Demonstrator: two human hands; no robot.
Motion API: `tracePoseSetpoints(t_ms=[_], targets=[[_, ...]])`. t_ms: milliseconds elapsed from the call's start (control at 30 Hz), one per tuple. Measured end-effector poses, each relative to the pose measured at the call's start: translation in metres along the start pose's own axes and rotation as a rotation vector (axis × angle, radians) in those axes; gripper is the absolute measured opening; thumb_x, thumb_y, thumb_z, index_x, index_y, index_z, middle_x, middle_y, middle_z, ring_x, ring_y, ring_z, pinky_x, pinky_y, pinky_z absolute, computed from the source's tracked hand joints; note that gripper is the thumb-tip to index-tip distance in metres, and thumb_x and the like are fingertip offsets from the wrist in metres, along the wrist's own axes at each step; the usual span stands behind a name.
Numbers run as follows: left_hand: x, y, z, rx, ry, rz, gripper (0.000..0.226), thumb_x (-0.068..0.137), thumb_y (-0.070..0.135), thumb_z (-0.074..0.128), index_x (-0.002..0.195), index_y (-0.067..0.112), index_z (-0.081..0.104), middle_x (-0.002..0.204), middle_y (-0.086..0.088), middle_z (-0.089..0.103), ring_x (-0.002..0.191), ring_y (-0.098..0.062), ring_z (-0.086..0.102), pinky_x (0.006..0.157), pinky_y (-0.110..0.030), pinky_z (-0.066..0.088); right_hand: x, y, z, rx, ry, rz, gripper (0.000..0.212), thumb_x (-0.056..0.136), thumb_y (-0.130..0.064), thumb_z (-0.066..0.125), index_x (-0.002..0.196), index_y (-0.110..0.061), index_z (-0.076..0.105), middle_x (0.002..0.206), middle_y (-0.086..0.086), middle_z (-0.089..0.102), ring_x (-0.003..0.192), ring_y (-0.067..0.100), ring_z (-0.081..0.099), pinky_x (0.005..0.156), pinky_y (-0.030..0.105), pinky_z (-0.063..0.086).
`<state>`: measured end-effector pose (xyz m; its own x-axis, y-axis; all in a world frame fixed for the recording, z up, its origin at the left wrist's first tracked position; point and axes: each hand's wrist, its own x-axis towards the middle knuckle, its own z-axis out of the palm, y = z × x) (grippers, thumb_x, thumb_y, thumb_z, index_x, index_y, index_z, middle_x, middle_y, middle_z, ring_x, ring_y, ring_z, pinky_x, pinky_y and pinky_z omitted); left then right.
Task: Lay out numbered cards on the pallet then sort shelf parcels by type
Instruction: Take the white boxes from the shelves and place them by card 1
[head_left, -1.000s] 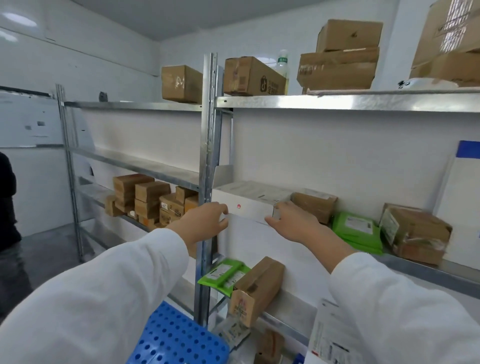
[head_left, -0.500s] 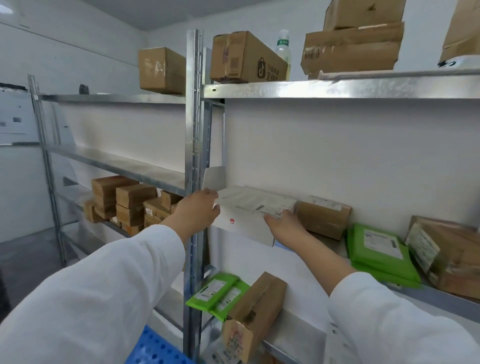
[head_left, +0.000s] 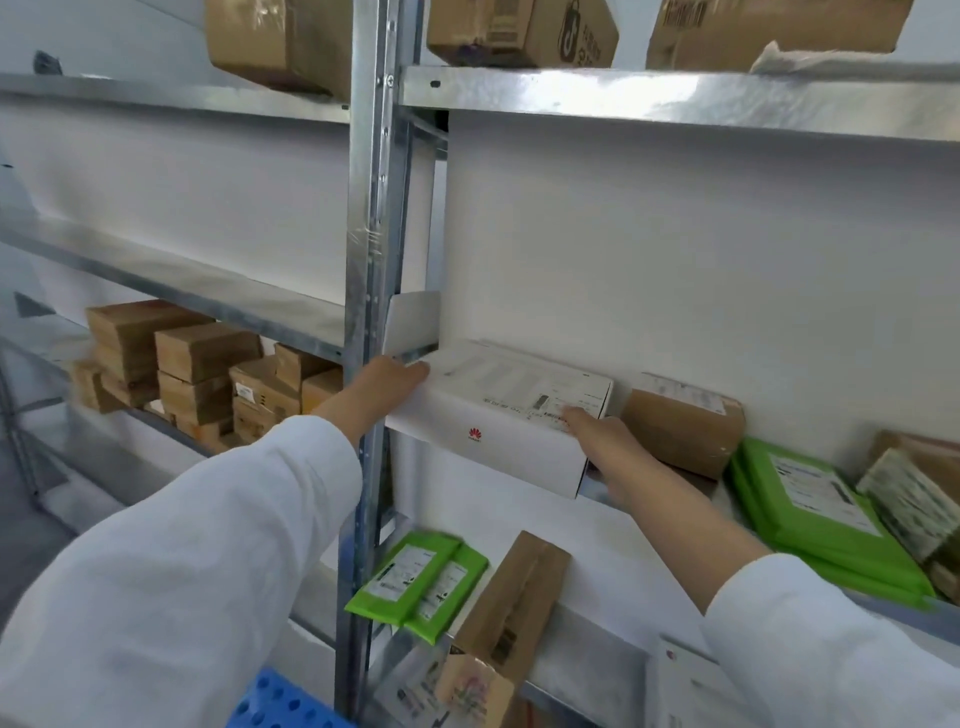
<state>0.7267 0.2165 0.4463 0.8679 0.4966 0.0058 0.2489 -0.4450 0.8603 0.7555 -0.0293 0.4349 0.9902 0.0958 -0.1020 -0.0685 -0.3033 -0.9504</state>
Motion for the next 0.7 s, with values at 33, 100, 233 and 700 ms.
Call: tracePoseSetpoints(t_ms=[33, 100, 233, 700], targets=[[0.002, -0.002, 0.002, -0.081, 0.005, -0.028, 0.055, 0.094, 0.040, 0.054, 0.134, 0.003, 0.049, 0.120, -0.011, 0.055, 0.104, -0.028, 0.051, 0.088, -0.033, 0.039, -0.001, 0.001, 0.000, 0.000, 0.004, -0.010, 0.050, 0.099, -0.039, 0.047, 0.138, -0.007, 0.043, 0.121, 0.007, 0.056, 0.082, 0.014, 0.053, 0.065, 0.026, 0.040], [0.001, -0.004, 0.006, -0.186, 0.035, -0.067, 0.058, 0.092, 0.039, 0.057, 0.137, 0.004, 0.046, 0.132, -0.014, 0.052, 0.116, -0.031, 0.051, 0.091, -0.033, 0.038, -0.002, 0.003, 0.001, -0.018, 0.024, -0.024, 0.053, 0.099, -0.041, 0.046, 0.142, -0.010, 0.039, 0.134, 0.005, 0.051, 0.099, 0.017, 0.050, 0.080, 0.027, 0.038], [-0.018, -0.011, 0.011, -0.283, 0.053, -0.054, 0.051, 0.095, 0.035, 0.055, 0.137, 0.006, 0.050, 0.136, -0.015, 0.050, 0.121, -0.033, 0.049, 0.094, -0.034, 0.037, -0.001, 0.010, 0.002, -0.032, 0.064, -0.033, 0.064, 0.093, -0.046, 0.054, 0.144, -0.012, 0.035, 0.139, 0.002, 0.050, 0.119, 0.022, 0.050, 0.085, 0.029, 0.038], [-0.181, -0.058, -0.057, -0.763, 0.318, -0.004, 0.021, 0.086, 0.028, 0.070, 0.106, 0.035, 0.071, 0.113, 0.002, 0.066, 0.104, -0.027, 0.060, 0.093, -0.044, 0.054, -0.099, 0.005, 0.015, 0.107, -0.204, -0.420, 0.027, 0.093, -0.033, 0.061, 0.117, -0.026, 0.051, 0.104, -0.015, 0.060, 0.099, 0.009, 0.057, 0.083, 0.027, 0.041]])
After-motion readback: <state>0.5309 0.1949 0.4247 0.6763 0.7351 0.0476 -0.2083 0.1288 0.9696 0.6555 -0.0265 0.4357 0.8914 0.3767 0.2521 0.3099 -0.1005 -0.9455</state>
